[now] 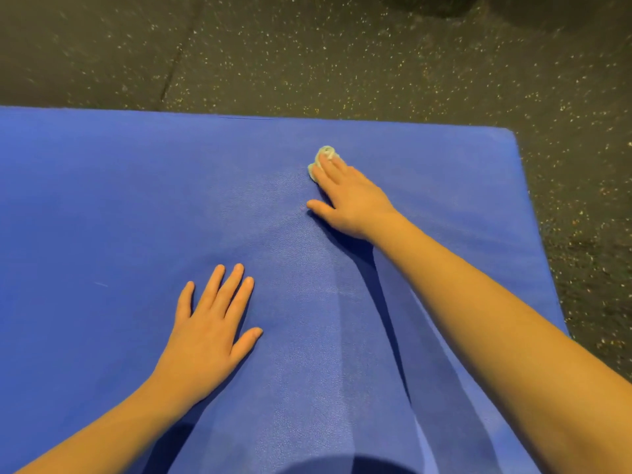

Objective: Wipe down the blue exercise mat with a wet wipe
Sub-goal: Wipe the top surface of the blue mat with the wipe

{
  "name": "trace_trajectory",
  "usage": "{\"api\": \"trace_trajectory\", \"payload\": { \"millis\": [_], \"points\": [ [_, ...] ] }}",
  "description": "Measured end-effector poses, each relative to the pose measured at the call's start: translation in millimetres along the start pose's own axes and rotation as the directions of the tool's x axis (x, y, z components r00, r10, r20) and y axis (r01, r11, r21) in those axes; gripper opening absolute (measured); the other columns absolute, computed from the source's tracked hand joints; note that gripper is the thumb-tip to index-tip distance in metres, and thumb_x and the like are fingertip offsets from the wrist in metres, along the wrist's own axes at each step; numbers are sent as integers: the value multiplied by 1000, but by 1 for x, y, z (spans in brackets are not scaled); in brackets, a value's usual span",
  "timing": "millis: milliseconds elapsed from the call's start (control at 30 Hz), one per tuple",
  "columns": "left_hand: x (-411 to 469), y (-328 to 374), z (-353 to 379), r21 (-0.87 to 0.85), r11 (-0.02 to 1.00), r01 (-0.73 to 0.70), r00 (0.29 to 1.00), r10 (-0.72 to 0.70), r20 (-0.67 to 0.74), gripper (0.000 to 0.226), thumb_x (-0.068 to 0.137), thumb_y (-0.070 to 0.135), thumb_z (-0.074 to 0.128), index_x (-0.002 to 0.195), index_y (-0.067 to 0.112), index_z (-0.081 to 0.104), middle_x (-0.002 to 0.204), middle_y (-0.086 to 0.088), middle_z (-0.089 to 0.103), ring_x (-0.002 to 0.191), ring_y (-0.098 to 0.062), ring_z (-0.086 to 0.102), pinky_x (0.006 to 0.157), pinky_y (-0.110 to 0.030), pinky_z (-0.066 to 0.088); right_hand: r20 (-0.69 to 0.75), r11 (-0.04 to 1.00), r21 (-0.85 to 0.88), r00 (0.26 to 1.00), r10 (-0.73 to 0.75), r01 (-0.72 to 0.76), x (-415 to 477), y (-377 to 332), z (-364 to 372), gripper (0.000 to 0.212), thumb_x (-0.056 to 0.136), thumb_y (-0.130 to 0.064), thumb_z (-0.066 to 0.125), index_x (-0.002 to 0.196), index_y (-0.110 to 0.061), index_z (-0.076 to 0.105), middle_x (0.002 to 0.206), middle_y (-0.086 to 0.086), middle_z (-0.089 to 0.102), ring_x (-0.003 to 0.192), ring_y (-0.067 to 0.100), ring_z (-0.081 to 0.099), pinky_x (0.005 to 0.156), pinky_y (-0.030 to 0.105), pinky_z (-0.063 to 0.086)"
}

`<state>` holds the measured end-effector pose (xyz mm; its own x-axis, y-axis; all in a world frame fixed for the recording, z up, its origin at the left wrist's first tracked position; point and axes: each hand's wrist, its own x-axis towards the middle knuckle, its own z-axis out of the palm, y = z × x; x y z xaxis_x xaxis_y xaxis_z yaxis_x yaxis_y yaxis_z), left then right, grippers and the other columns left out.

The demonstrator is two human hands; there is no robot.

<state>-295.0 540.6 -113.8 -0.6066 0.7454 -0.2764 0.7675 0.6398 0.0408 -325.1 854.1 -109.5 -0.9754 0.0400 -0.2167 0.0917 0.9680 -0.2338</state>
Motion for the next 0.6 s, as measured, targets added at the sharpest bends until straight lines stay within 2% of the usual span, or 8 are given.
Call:
{"api": "trace_trajectory", "payload": {
  "millis": [67,133,233,267,333,433,500,600],
  "points": [
    [0,-1,0,4,1000,-10,1000,10,3,72,98,60,13,147,11,34,156,-7,28,144,-28,21,111,-54,15,-43,996,-36,996,76,-77,10,16,-6,64,100,-42,39,151,-10,18,161,12,1,148,25,-1,116,41,18],
    [0,-1,0,3,1000,-11,1000,11,8,72,98,60,13,147,11,34,156,-7,28,144,-28,21,111,-54,15,-70,958,37,955,288,-286,23,27,-13,62,101,-41,38,150,-9,19,161,14,1,148,28,2,116,42,19],
    [0,0,-1,-2,1000,-7,1000,7,19,72,98,59,13,146,12,35,156,-6,28,144,-28,21,110,-54,16,1,880,91,884,468,-466,45,24,-18,67,101,-47,33,152,-9,13,161,12,-3,148,28,0,118,42,14],
    [0,0,-1,-5,1000,-8,1000,8,19,71,98,59,13,146,12,35,156,-6,28,144,-28,21,110,-54,17,0,893,100,898,440,-438,51,18,-19,68,100,-49,35,151,-9,16,161,13,-3,148,29,2,118,42,16],
    [0,0,-2,-7,1000,-13,1000,13,20,71,98,59,13,146,12,36,156,-6,29,144,-28,22,110,-54,17,-10,962,112,968,253,-250,59,0,-15,68,96,-51,40,147,-9,24,160,14,-2,147,29,6,115,44,22],
    [0,0,-2,-8,1000,-13,1000,13,19,69,98,59,12,146,13,34,156,-5,28,144,-28,22,110,-54,18,41,1000,10,999,-23,22,59,-13,-9,72,97,-52,39,151,-9,18,161,12,-3,148,25,-1,117,42,17],
    [0,-1,-2,-12,1000,-14,1000,14,16,68,98,58,12,146,14,32,156,-5,28,144,-28,22,109,-54,18,8,1000,2,999,31,-31,63,-5,-14,67,99,-49,37,151,-11,18,161,10,-1,148,24,2,116,41,19],
    [-4,-5,-1,-1,999,-50,998,50,23,67,99,56,11,146,14,32,156,-5,29,144,-28,22,108,-54,20,-27,955,52,956,293,-291,66,-3,-15,67,99,-48,36,151,-10,17,161,12,-2,148,27,0,116,42,17]
  ]
}}
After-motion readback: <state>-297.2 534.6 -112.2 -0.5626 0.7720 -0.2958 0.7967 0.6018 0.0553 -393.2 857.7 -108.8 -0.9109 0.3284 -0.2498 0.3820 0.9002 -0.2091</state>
